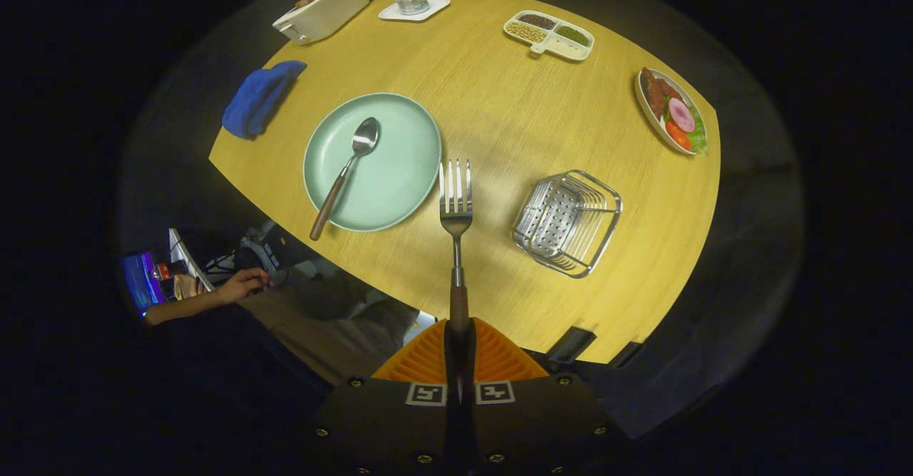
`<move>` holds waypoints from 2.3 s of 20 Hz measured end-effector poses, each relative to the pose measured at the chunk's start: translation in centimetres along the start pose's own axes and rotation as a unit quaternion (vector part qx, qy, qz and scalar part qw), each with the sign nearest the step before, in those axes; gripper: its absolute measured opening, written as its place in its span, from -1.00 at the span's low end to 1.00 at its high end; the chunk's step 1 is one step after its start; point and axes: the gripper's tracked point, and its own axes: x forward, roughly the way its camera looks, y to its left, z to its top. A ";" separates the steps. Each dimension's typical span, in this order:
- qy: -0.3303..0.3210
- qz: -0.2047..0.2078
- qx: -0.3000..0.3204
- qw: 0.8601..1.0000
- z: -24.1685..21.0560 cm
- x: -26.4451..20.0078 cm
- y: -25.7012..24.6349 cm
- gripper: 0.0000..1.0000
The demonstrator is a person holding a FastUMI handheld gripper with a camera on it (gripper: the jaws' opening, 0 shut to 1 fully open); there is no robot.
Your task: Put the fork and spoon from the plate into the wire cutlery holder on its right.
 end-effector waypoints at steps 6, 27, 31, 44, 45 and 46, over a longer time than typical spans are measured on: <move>0.028 -0.028 0.011 0.999 -1.5 -1.6 -5.2 -0.99; 0.197 -0.025 0.015 0.980 1.6 3.1 -10.0 -0.99; 0.210 -0.027 0.016 0.977 2.7 4.2 -10.2 -0.99; 0.169 -0.022 0.072 0.983 4.1 3.0 -11.0 -0.75; 0.157 -0.026 0.073 0.985 4.2 2.3 -11.2 -0.75; 0.140 -0.031 0.080 0.986 4.4 1.7 -11.4 -0.74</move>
